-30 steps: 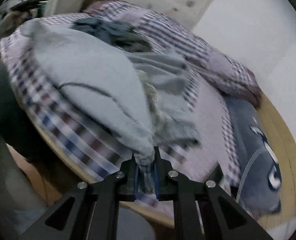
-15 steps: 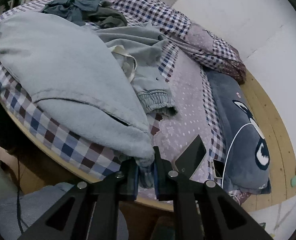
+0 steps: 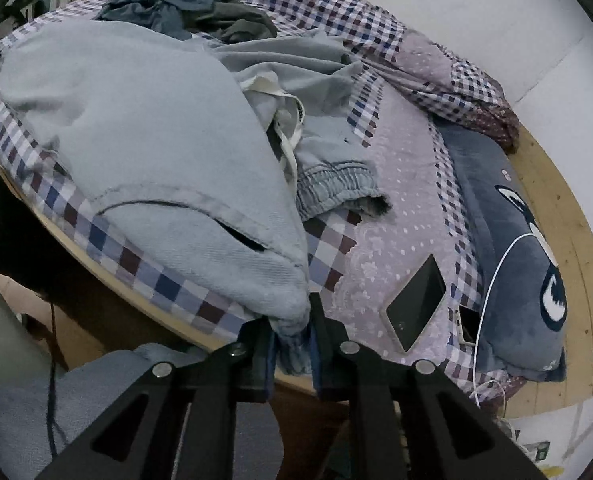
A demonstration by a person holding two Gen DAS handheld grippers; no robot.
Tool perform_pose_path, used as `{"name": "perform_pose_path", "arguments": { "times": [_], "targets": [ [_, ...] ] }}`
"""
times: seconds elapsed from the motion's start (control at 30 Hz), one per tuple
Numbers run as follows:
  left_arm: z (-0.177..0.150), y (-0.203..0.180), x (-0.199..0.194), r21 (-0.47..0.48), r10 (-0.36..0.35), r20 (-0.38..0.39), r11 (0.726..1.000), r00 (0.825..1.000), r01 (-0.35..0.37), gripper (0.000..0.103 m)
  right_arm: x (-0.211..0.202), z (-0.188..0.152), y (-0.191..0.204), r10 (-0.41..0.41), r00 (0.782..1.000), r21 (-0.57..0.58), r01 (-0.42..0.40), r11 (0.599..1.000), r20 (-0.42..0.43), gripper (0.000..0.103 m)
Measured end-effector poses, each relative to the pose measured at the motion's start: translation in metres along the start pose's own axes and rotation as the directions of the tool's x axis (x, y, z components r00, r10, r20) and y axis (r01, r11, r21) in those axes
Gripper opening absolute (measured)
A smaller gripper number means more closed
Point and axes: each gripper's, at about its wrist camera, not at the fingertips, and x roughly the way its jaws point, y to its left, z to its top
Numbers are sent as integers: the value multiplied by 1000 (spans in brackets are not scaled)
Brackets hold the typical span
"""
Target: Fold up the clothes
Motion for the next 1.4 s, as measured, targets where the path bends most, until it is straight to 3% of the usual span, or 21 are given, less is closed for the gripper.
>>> {"name": "perform_pose_path", "arguments": {
  "times": [0.07,0.17,0.33,0.43,0.5,0.57,0.6,0.7,0.8,0.9,0.97,1.13,1.27,1.37,1.4],
  "targets": [
    [1,-1,-7,1,1,29,1000,1000,-1,19,-2,2,1,16,1000,-3,-16,1000,-3,14],
    [-6,2,4,19,85,0,996,996,-85,20,-7,3,5,60,998,-4,-60,998,-3,15],
    [-11,9,1,-54,50,10,997,999,-50,21,-6,1,10,103,994,-13,-104,995,-30,21],
    [-12,10,-13,-86,9,56,996,998,-4,22,-14,-4,6,145,989,2,-145,989,-16,24],
    [-12,4,-25,-74,2,91,997,996,5,22,-24,-8,-4,192,981,35,-192,981,19,30],
    [-12,-11,-36,-39,-10,123,999,992,15,23,-33,-11,-16,239,968,83,-245,966,72,44],
    [-12,-20,-41,-20,-22,139,999,990,25,24,-37,-12,-23,261,960,107,-271,956,101,45],
    [-14,-50,-58,42,-64,183,997,981,57,39,-44,-12,-52,294,932,221,-338,915,211,48],
    [-34,-97,-75,135,-179,189,979,965,155,54,-28,-7,-92,305,902,363,-407,838,306,51],
    [-62,-157,-89,246,-313,153,931,937,271,65,2,1,-129,308,882,490,-458,742,358,52],
    [-83,-198,-98,319,-398,118,883,910,345,71,37,7,-156,333,863,593,-504,628,380,52],
    [-166,-303,-114,458,-575,-54,713,817,532,83,118,13,-188,401,826,757,-541,366,396,53],
    [-239,-380,-104,456,-645,-260,575,719,680,84,169,13,-192,431,811,818,-525,236,396,54],
    [-285,-418,-87,449,-650,-362,506,668,736,84,196,13,-191,438,796,837,-525,155,418,54],
    [-299,-428,-78,447,-642,-391,495,660,745,84,203,13,-191,438,792,840,-526,136,425,54]
  ]
}}
